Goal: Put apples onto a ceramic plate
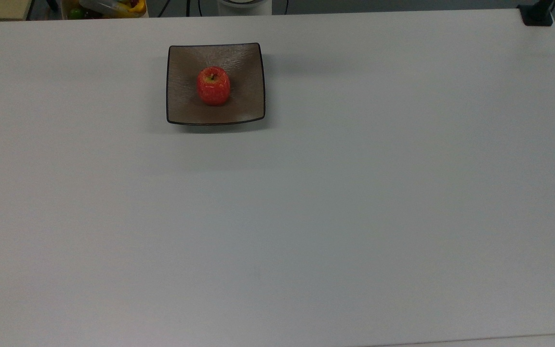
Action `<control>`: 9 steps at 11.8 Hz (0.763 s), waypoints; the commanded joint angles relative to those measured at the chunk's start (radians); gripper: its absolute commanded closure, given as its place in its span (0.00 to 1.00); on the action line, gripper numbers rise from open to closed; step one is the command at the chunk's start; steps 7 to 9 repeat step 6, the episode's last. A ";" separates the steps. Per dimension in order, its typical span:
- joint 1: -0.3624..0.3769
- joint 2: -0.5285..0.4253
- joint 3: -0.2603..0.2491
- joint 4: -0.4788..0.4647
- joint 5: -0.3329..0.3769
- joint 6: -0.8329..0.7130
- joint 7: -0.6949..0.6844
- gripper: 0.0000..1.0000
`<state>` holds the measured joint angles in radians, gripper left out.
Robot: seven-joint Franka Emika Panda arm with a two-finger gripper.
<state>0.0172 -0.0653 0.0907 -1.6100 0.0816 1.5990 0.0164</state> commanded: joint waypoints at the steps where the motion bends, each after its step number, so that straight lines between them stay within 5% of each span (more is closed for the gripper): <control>1: 0.012 0.006 -0.028 -0.037 0.011 0.114 -0.042 0.00; 3: 0.090 0.024 -0.116 -0.042 -0.008 0.139 -0.090 0.00; 9: 0.092 0.024 -0.117 -0.041 -0.008 0.137 -0.078 0.00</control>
